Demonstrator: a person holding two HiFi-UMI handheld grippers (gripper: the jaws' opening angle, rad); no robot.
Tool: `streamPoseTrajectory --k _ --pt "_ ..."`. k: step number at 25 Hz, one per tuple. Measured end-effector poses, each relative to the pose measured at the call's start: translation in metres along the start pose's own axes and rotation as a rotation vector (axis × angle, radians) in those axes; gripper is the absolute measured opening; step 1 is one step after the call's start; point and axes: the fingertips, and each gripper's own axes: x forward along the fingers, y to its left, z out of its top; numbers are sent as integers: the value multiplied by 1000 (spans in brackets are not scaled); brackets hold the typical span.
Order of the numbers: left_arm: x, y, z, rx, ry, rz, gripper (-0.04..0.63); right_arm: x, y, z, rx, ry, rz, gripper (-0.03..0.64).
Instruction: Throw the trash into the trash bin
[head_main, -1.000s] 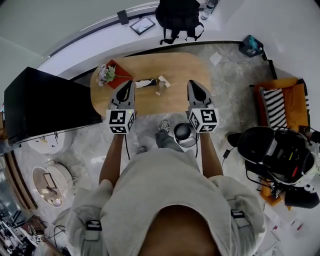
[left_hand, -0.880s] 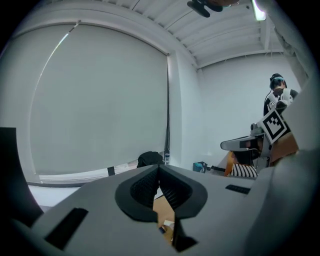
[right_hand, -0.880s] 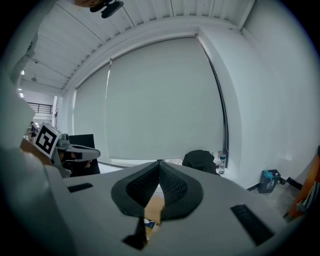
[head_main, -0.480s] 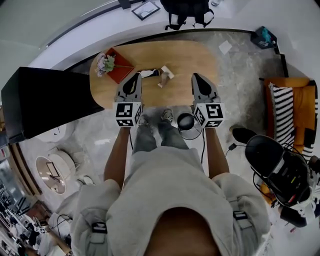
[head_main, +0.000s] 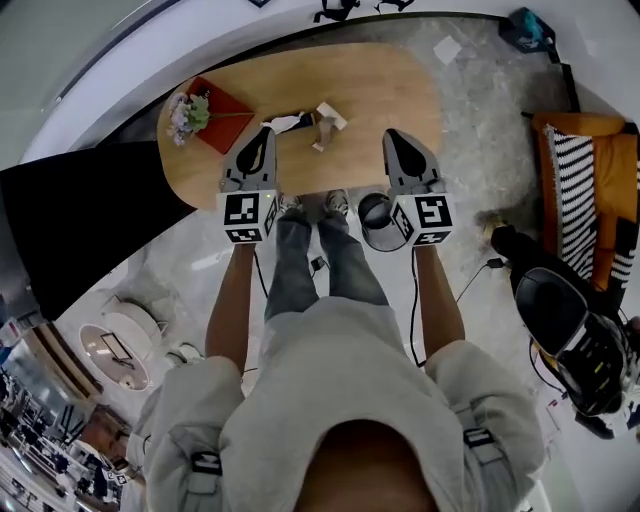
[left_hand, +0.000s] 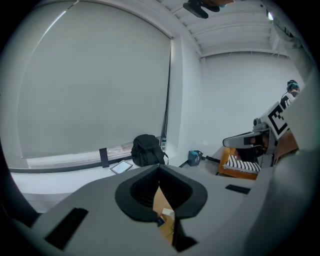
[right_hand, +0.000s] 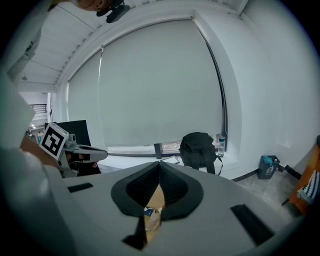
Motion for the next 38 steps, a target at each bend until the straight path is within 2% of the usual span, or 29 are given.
streamPoseTrajectory --k 7,17,24,38 --pt "9 9 -42 -3 37 -46 18 13 7 -34 13 29 -35 29" --pt "18 2 -109 -19 96 -108 18 15 15 -104 64 86 -87 29" --pt "27 -8 -155 -44 128 -135 18 12 18 -148 81 129 -106 28" --pt "31 -28 -236 -91 191 -149 18 13 15 -209 98 169 -103 29"
